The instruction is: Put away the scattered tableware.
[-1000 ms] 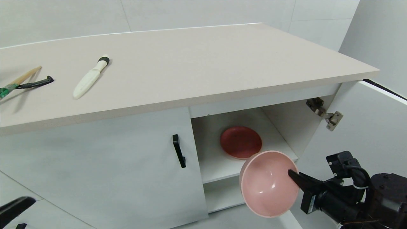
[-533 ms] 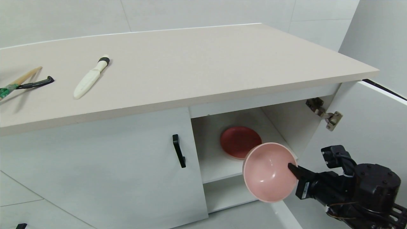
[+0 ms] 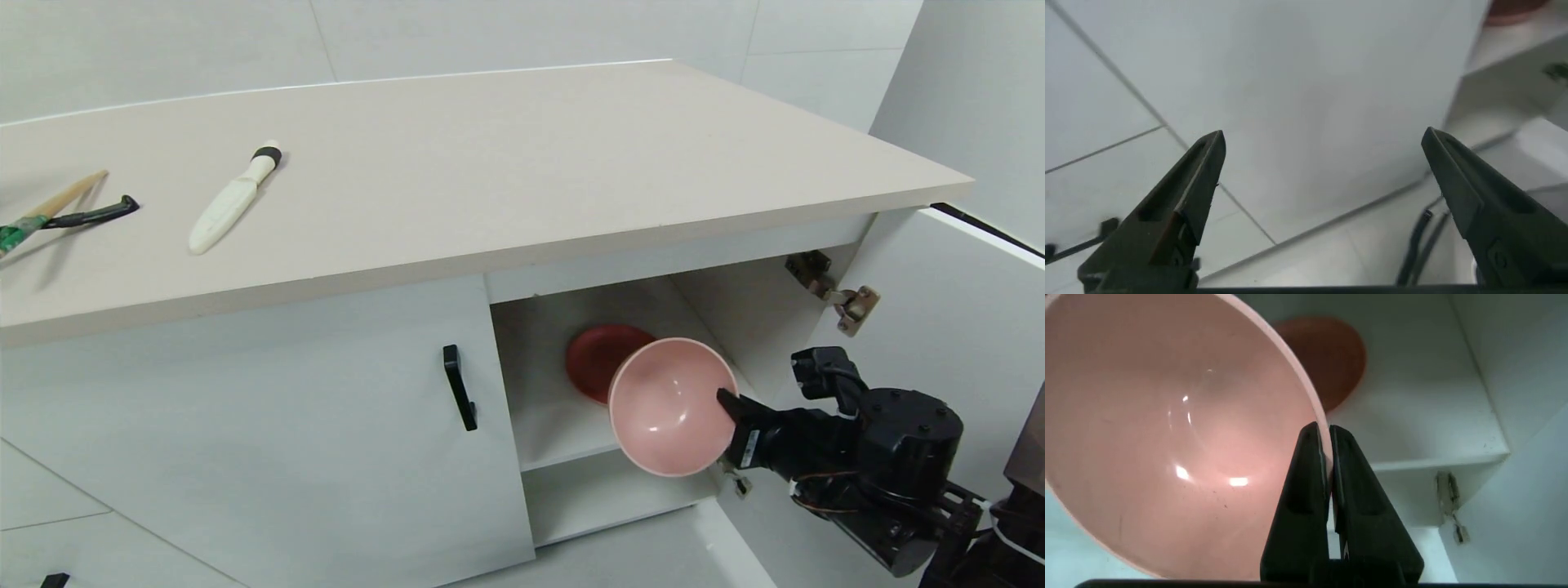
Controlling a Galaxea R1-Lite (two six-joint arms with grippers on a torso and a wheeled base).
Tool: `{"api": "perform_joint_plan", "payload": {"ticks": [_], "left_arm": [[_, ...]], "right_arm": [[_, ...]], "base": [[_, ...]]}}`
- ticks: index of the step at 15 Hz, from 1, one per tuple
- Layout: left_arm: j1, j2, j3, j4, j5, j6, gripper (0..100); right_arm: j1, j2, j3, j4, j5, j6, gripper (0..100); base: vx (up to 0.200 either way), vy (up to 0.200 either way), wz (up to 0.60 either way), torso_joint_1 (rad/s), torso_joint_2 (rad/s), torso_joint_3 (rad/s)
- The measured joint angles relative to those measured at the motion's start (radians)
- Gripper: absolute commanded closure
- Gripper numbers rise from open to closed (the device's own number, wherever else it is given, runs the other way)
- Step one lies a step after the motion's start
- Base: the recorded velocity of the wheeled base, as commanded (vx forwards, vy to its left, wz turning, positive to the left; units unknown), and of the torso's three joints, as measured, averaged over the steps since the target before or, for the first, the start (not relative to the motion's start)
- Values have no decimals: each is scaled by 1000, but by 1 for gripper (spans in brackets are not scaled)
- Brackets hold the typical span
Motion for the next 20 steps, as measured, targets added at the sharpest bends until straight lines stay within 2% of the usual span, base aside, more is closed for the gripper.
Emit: {"api": "perform_joint_plan", "payload": {"ticks": [1, 3, 5, 6, 8, 9, 11, 12, 14, 15, 20], "left_arm": [[-16, 11, -1, 1, -5, -6, 0], [-96, 53, -3, 1, -21, -52, 0], [-160, 66, -3, 0, -28, -71, 0], [-161, 52, -3, -1, -28, -72, 0], [-94, 0, -1, -6, -13, -53, 0], [-73, -26, -1, -9, 28, -37, 0], [-61, -60, 0, -10, 130, -29, 0], [-60, -69, 1, -12, 183, -49, 0], [-58, -80, 4, -40, 196, -95, 0], [-58, -83, 7, -37, 200, -103, 0], [-58, -86, 10, -1, 200, -97, 0]], "right_arm": [[-2, -4, -9, 0, 4, -1, 100], [-6, -12, -35, -1, 11, -3, 100], [-9, -11, -44, 0, 16, -3, 100], [-15, -8, -50, 0, 33, -4, 100], [-30, 1, -76, 0, 71, -14, 100], [-38, 10, -93, -2, 79, -19, 100], [-45, 35, -112, 0, 83, -23, 100], [-47, 48, -123, 0, 84, -24, 100], [-47, 62, -173, 44, 84, -24, 100], [-48, 64, -203, 79, 84, -24, 100], [-49, 64, -337, 220, 86, -24, 100]], "base": [[0, 0, 0, 0, 0, 0], [0, 0, 0, 0, 0, 0], [0, 0, 0, 0, 0, 0], [0, 0, 0, 0, 0, 0], [0, 0, 0, 0, 0, 0], [0, 0, 0, 0, 0, 0], [0, 0, 0, 0, 0, 0], [0, 0, 0, 0, 0, 0], [0, 0, 0, 0, 0, 0], [0, 0, 0, 0, 0, 0], [0, 0, 0, 0, 0, 0]]}}
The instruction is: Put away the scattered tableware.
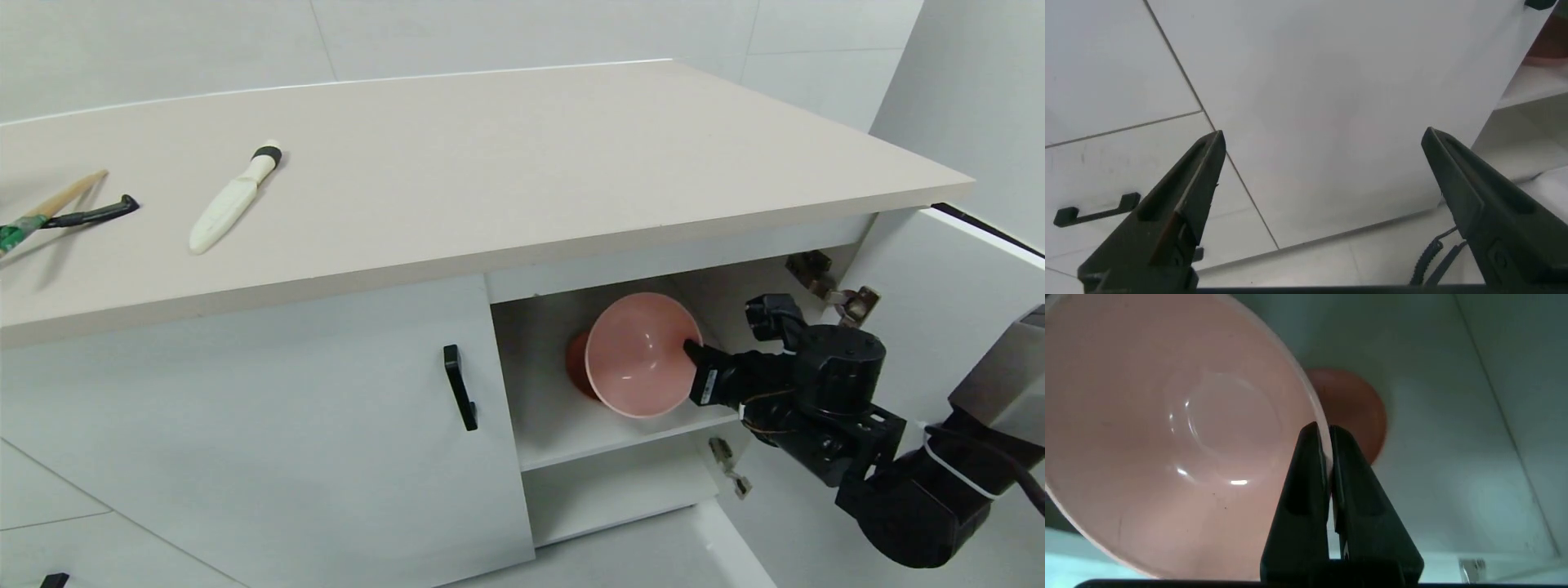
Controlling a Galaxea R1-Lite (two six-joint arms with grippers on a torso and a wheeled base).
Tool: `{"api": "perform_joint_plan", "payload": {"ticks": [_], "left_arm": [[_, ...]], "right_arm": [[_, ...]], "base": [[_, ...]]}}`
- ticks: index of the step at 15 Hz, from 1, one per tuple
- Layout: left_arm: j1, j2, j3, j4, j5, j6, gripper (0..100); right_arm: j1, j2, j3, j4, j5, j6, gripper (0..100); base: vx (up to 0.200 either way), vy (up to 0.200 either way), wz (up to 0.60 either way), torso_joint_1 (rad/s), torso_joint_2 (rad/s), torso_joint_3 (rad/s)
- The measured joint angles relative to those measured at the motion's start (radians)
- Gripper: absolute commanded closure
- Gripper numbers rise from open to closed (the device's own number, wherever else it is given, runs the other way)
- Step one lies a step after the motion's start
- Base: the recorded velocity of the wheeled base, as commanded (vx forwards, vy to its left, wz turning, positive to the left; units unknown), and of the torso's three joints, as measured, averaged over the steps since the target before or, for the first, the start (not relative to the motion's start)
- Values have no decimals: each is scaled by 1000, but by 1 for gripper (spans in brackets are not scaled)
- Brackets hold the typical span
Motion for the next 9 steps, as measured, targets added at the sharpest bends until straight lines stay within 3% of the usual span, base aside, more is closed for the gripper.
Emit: {"api": "perform_joint_plan", "payload": {"ticks": [3, 7, 9], "left_arm": [[-2, 0, 0, 1, -3, 1, 0], [-3, 0, 0, 1, -3, -3, 0], [-3, 0, 0, 4, -3, -30, 0]], "right_arm": [[-5, -3, -61, 90, 16, 0, 100], [-11, 11, -95, 104, 33, 0, 100], [-11, 19, -83, 104, 34, 0, 100]], "base": [[0, 0, 0, 0, 0, 0], [0, 0, 0, 0, 0, 0], [0, 0, 0, 0, 0, 0]]}}
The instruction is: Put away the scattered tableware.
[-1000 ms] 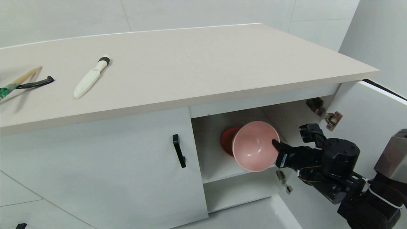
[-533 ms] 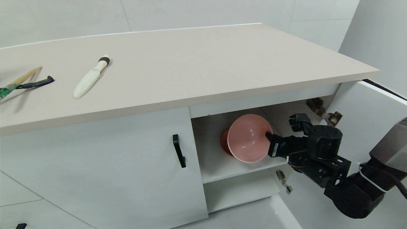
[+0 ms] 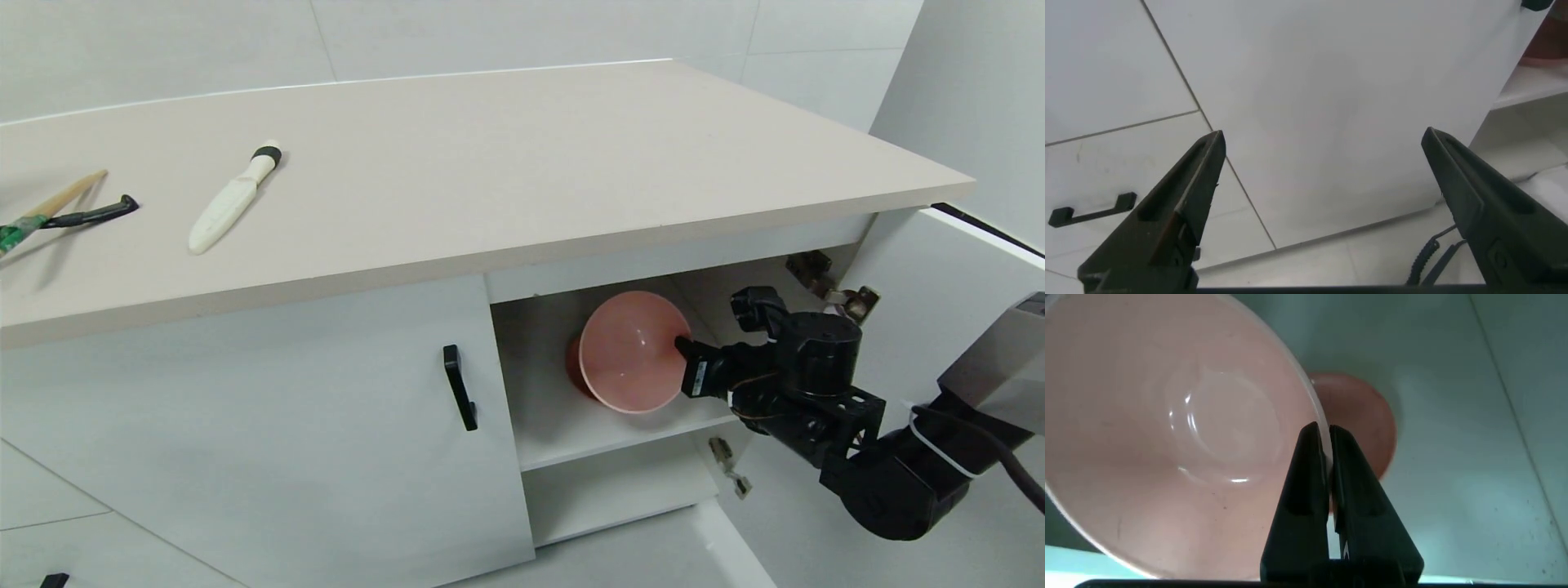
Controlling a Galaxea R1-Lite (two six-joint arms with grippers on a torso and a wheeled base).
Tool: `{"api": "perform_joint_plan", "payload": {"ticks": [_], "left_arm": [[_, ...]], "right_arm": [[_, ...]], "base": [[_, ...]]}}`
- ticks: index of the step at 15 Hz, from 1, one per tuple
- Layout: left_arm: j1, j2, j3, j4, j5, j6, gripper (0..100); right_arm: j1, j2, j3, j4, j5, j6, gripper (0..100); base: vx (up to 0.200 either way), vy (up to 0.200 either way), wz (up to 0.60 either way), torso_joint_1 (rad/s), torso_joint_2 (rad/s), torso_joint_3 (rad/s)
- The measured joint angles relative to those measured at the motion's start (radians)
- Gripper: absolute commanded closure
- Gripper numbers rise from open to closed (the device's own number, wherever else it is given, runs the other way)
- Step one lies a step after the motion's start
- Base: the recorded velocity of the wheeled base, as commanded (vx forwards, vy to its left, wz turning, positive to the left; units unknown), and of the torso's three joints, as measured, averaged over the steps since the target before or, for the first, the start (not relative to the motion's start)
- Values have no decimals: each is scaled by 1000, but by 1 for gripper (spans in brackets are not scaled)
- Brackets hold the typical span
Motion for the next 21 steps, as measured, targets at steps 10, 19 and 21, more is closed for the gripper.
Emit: {"api": "perform_joint_plan", "payload": {"ticks": [10, 19, 21], "left_arm": [[2, 0, 0, 1, 3, -58, 0], [2, 0, 0, 2, 3, -65, 0], [2, 0, 0, 2, 3, -64, 0]], "right_arm": [[-56, 133, -82, 1, 2, -21, 100], [-58, 205, -198, -2, 1, -21, 100], [-58, 219, -206, -1, 1, -21, 100]], "base": [[0, 0, 0, 0, 0, 0], [0, 0, 0, 0, 0, 0], [0, 0, 0, 0, 0, 0]]}}
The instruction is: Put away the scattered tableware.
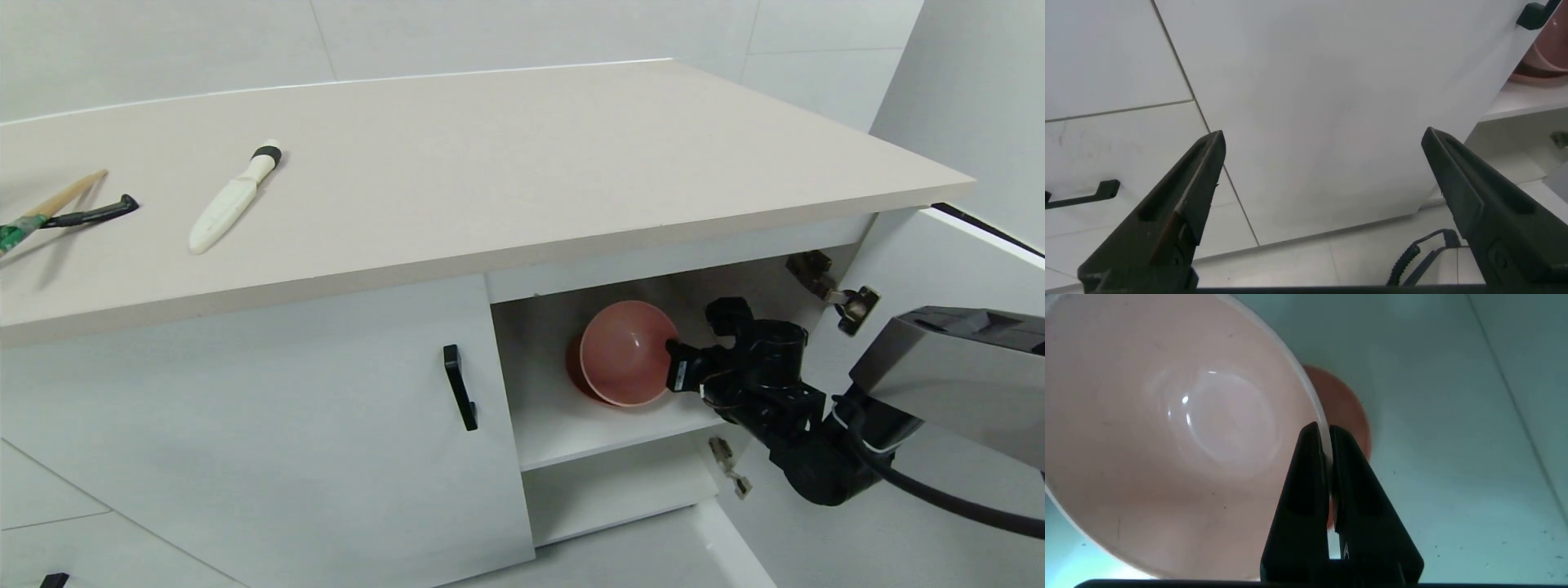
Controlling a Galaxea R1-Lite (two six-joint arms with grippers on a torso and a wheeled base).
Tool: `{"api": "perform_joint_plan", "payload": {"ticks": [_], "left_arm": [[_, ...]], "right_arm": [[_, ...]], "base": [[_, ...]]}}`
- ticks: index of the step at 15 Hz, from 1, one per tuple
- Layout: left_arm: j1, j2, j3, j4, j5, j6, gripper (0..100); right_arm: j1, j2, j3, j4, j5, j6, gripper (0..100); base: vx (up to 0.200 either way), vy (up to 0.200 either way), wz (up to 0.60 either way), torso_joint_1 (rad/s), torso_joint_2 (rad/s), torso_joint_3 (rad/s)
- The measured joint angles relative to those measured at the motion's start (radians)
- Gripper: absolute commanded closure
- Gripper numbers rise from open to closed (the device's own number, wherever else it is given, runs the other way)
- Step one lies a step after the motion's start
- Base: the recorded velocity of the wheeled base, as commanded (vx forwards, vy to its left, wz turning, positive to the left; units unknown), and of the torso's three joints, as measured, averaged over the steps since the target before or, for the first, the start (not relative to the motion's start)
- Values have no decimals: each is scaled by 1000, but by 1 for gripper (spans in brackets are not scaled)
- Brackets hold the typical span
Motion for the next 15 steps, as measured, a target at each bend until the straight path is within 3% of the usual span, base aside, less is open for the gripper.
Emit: {"api": "perform_joint_plan", "payload": {"ticks": [10, 11, 15], "left_arm": [[0, 0, -1, 0, 0, 1, 0], [0, 0, -1, 0, 0, 0, 0], [0, 0, 0, 0, 0, -1, 0]], "right_arm": [[-29, 30, -19, -3, -4, -14, 100], [-29, 30, -19, -5, -4, -15, 0], [-29, 27, -14, -6, -3, -39, 0]], "base": [[0, 0, 0, 0, 0, 0], [0, 0, 0, 0, 0, 0], [0, 0, 0, 0, 0, 0]]}}
